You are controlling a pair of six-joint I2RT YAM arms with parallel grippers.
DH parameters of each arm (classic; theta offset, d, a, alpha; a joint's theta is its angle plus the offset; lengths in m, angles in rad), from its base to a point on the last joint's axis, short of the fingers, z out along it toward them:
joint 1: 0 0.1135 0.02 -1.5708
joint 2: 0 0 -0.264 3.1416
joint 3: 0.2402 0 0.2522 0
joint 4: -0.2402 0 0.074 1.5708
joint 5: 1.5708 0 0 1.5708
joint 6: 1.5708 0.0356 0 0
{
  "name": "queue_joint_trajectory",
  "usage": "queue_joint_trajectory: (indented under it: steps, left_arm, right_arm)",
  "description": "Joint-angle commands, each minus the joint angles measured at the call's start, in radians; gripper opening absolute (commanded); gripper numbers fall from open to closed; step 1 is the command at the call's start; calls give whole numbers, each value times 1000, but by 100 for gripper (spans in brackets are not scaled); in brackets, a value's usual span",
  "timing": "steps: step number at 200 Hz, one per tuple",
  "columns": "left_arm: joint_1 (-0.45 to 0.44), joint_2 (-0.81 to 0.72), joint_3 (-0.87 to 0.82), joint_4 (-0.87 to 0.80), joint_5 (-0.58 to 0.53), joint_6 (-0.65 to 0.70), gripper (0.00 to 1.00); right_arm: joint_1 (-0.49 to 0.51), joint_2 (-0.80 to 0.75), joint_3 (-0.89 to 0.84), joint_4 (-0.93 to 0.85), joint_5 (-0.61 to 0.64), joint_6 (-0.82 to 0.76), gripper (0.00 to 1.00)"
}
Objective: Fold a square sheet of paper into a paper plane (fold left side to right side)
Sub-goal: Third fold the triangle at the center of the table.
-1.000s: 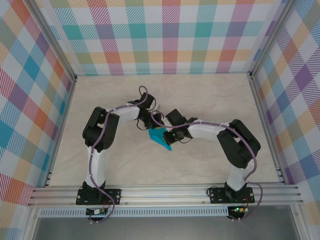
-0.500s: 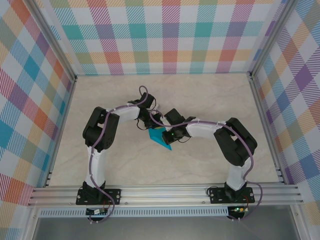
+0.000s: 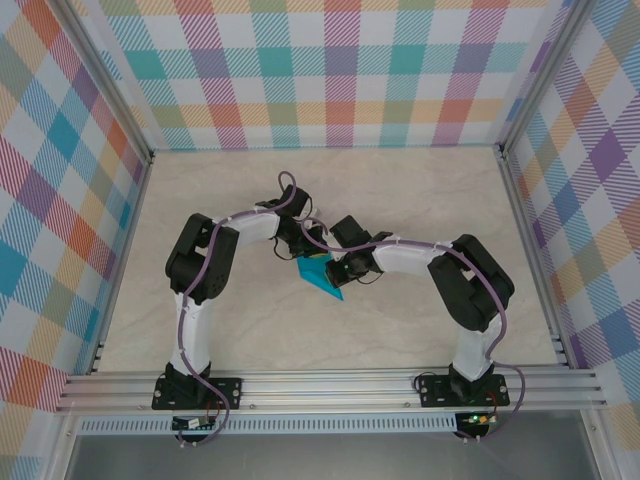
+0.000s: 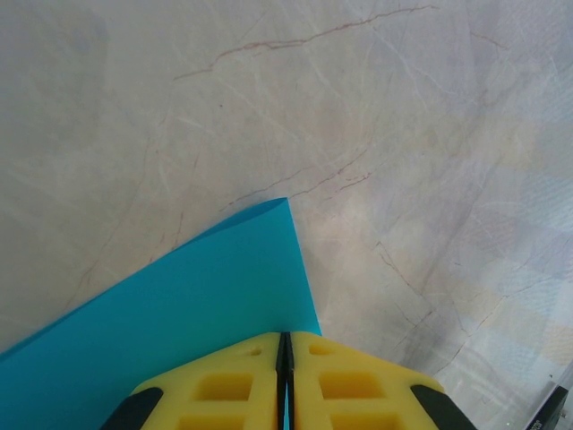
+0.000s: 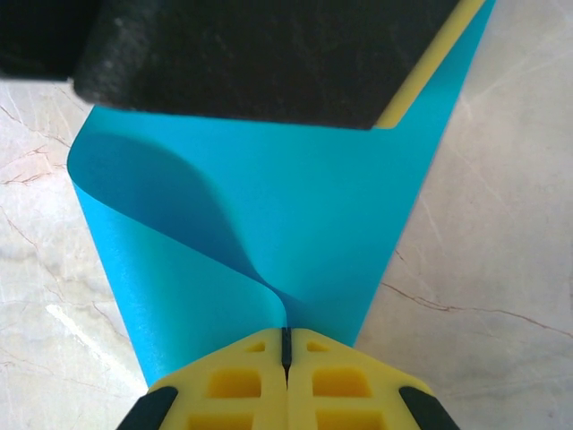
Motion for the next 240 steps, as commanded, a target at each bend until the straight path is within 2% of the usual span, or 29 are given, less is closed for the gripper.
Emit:
queue_joint_trajectory:
  steps: [1, 240]
  left_arm:
    - [-16, 40, 1, -46, -33, 16, 11]
    - [-18, 38, 1, -45, -33, 18, 10]
  right_arm:
    - [-10, 9, 30, -12, -16, 11, 0]
    - [-13, 37, 33, -38, -5, 1, 0]
